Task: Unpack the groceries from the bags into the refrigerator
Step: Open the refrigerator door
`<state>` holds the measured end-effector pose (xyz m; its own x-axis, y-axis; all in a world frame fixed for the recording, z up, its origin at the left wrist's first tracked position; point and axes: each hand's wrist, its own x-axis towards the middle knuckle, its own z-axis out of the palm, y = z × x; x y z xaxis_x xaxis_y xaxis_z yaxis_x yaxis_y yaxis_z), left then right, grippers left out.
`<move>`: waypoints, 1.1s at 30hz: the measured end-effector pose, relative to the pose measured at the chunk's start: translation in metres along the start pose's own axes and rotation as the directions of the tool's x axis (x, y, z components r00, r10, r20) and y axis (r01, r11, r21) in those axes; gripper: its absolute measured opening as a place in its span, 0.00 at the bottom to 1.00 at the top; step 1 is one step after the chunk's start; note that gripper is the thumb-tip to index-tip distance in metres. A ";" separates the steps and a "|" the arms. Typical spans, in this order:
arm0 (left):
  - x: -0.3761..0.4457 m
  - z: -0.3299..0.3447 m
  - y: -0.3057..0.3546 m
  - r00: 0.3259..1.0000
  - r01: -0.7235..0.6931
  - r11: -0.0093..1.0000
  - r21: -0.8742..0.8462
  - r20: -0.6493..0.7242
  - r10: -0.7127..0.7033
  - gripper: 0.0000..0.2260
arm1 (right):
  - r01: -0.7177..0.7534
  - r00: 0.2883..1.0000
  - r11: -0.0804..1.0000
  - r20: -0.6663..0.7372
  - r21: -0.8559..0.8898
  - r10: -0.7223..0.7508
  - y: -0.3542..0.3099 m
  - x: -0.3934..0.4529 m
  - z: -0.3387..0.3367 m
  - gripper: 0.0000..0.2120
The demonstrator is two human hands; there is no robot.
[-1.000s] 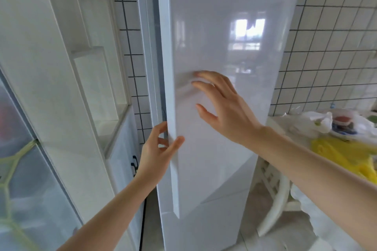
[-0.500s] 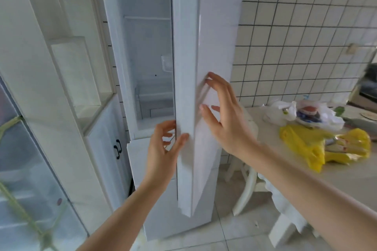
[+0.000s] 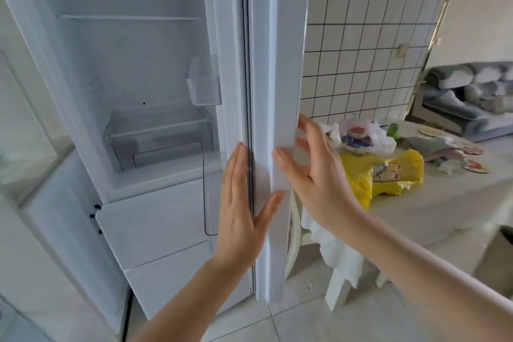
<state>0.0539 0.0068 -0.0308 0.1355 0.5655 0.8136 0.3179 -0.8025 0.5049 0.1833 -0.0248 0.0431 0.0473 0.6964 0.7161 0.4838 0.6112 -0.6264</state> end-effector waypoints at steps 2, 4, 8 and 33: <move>0.002 0.028 0.002 0.997 -0.055 0.998 -0.008 -0.049 0.054 0.33 | -0.015 1.000 1.000 -0.015 0.008 0.015 0.011 0.001 -0.015 0.24; 0.005 0.057 0.005 0.994 -0.077 0.997 -0.024 -0.083 0.075 0.33 | -0.020 0.999 1.000 -0.041 0.004 0.020 0.022 0.005 -0.032 0.22; 0.014 0.110 0.017 0.991 -0.066 0.998 0.020 -0.111 0.068 0.30 | -0.009 0.998 0.997 -0.056 0.079 0.014 0.049 0.013 -0.075 0.14; 0.079 0.341 0.039 0.984 0.090 0.888 0.451 -0.176 -0.011 0.31 | -0.026 0.989 0.994 0.148 0.106 0.010 0.223 0.095 -0.247 0.09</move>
<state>0.3970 0.0851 -0.0454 -0.0351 0.5318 0.8461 0.7179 -0.5756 0.3916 0.5116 0.0844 0.0477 -0.0775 0.7503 0.6565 0.3871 0.6295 -0.6737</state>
